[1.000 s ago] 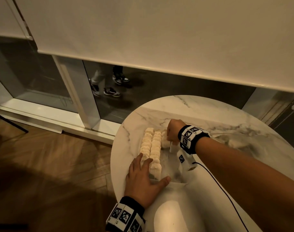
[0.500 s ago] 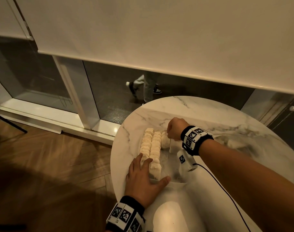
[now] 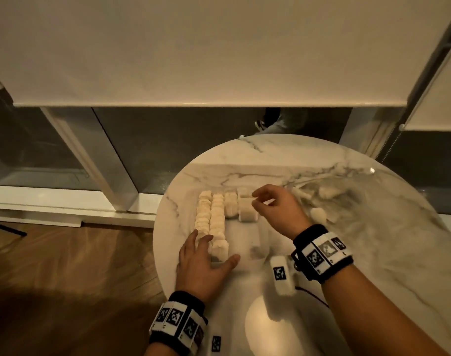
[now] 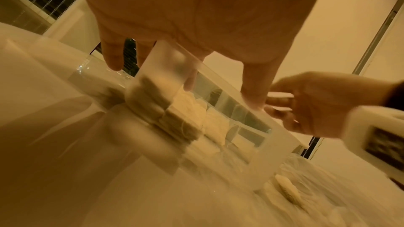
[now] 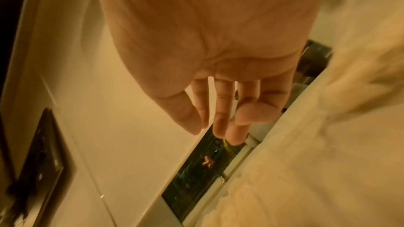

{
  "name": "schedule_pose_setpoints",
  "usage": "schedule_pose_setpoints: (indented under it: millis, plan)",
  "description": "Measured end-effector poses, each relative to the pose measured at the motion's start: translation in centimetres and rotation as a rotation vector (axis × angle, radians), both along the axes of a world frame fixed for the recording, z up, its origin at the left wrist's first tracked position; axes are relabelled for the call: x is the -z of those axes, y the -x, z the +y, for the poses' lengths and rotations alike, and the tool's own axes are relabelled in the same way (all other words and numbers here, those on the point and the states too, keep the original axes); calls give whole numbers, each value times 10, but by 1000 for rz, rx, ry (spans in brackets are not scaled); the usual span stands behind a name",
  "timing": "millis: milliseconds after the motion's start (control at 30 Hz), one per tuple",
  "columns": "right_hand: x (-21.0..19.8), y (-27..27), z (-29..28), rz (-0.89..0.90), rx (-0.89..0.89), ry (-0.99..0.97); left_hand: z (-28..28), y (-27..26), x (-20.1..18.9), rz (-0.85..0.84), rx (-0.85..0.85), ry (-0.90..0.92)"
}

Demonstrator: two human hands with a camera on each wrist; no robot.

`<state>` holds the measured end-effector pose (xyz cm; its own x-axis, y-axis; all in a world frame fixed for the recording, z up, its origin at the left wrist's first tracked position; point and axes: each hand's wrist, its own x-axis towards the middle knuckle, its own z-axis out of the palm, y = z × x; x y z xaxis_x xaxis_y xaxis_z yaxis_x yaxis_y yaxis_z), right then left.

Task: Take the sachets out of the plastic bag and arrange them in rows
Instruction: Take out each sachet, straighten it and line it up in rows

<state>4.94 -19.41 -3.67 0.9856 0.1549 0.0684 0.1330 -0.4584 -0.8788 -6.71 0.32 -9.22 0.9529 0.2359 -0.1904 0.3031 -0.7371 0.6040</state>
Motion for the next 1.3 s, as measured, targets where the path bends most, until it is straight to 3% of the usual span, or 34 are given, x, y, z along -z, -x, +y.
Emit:
schedule_pose_setpoints:
  millis: [233, 400, 567, 733, 833, 900, 967, 1100, 1300]
  plan:
    - [24, 48, -105, 64, 239, -82, 3, 3, -2, -17, 28, -76]
    - [29, 67, -145, 55, 288, 13, -9, -1, -23, -155, 68, -332]
    - [13, 72, -183, 13, 394, 143, -57, -12, -33, -380, 251, -150]
    - [-11, 76, -233, -15, 733, 211, -101, -14, -35, -396, 360, 6]
    - [-9, 79, -261, 142, 888, 242, -116, -19, -38, -395, 407, 27]
    - [-1, 79, -269, 323, 881, 131, -127, -22, -41, -372, 435, 37]
    - [11, 80, -263, 395, 822, -10, -138, -23, -44, -323, 467, 33]
    - [32, 74, -244, 277, 725, -24, -158, -25, -47, -282, 523, 1]
    - [24, 69, -223, 88, 669, -75, -164, -27, -43, -258, 551, -20]
